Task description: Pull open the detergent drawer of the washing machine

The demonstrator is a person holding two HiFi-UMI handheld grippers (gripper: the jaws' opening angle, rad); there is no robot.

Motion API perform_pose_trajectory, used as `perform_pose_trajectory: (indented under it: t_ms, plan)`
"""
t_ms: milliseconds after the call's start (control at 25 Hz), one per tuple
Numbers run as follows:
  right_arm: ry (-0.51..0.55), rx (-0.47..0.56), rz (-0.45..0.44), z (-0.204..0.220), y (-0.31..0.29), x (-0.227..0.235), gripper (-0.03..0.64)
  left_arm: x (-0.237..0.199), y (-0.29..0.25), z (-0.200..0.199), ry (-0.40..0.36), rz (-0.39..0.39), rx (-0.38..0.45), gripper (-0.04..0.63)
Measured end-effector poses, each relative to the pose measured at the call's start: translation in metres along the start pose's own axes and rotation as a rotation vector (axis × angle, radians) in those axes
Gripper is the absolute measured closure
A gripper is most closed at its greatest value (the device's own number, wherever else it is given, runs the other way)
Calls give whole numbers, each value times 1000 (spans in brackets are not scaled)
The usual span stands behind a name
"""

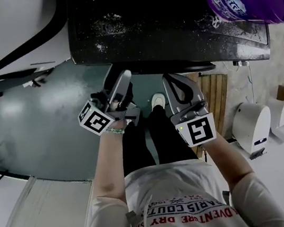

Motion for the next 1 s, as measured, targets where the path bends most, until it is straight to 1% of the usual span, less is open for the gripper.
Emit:
perform_pose_trajectory:
  t_ms: [120,280,360,480,720,1000]
  plan:
    - [6,-12,-17,6,1,-1,615,-1,-7,-9,77,42,113,253]
    - [12,-31,-41,16,4,-8,615,1,-9,-14,204,89,254,258]
    - [11,-44,-51,19,6,-11,615,1,-10,-16,233,96,298,259]
    - [12,-50,-55,21,7,-15,615,0,-10,-16,234,96,307,261]
    - [55,-41,-60,21,9,-23,615,-1,-8,-16,257,88,315,272]
    - [102,-24,-10,15,16,-19,615,3,-2,-15,269,70,304,270]
Point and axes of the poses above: the fingertips, and each gripper's own axes: y backward along the fingers, x to its right, z out of its underside, the point moved 3 cm from there along y, backward along the fingers, and after that the axes turned 15 degrees about x, right-handed, at the moved point
